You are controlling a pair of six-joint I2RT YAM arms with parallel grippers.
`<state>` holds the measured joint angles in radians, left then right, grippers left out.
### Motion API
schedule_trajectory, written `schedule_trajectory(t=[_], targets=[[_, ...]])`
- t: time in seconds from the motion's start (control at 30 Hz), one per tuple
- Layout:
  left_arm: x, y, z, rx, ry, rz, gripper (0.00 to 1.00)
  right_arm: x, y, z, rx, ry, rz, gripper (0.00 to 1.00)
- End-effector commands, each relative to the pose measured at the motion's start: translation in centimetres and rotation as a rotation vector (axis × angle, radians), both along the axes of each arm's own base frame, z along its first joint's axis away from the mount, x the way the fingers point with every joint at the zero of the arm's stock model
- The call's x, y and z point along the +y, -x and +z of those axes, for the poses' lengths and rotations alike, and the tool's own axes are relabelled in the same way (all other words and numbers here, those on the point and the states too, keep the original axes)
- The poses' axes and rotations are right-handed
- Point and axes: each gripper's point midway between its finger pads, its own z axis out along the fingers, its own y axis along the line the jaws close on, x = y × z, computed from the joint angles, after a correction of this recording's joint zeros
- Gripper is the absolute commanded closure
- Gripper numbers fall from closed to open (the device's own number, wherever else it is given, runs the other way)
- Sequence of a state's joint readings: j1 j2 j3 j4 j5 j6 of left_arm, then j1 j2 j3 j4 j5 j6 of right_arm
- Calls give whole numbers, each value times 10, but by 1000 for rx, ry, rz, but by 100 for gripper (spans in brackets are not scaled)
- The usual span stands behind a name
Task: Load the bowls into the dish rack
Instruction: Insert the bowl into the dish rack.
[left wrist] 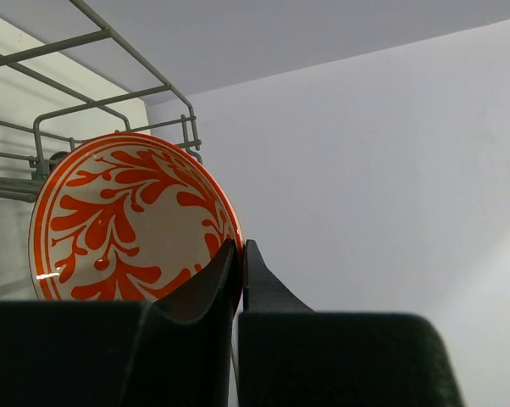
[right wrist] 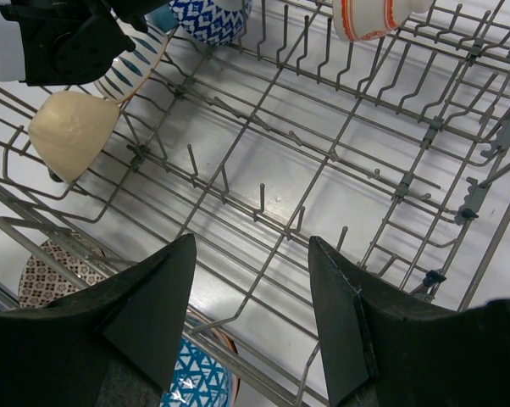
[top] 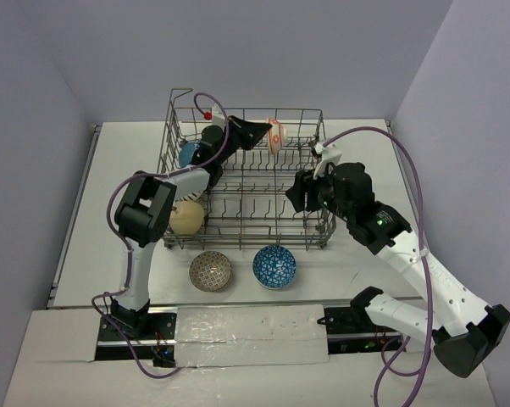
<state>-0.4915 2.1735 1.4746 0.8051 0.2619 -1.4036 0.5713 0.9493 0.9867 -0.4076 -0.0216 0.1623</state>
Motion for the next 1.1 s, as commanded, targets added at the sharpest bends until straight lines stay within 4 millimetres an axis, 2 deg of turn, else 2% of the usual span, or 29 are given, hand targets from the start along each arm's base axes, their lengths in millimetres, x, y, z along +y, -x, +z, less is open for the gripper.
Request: schedule_trajectory(t=[0.0,0.17,0.4,0.47,0.5,0.6,0.63,0.67,0.73,0.93,1.07], targets=[[7,11,53,-106,50,17,100,2,-4,9,-34,-14,7,37],[7,8,43,-71,25,22,99,2,-4,10,-36,-16,10,37],[13,3,27,-27,-26,50,87,6,-2,12,-43,-25,35,37],[15,1,25,-24,-35,54,93,5,-2,11,-43,-23,31,37],[14,1,24,-20,-39,49,100,5,-2,12,-43,-25,30,37],[8,-1,24,-36,-48,22,100,6,-2,9,-35,-21,33,37],[0,0,32,-44,-60,-26,100,6,-2,8,-34,-20,33,37],[-6,-2,23,-33,-75,-47,100,6,-3,8,-34,-19,32,37],[-10,0,24,-39,-69,-81,100,5,-3,9,-39,-21,31,37],[-20,4,26,-66,-89,-143,100,6,-3,7,-33,-16,33,37],[-20,4,13,-38,-100,-166,100,6,-3,7,-33,-16,33,37]])
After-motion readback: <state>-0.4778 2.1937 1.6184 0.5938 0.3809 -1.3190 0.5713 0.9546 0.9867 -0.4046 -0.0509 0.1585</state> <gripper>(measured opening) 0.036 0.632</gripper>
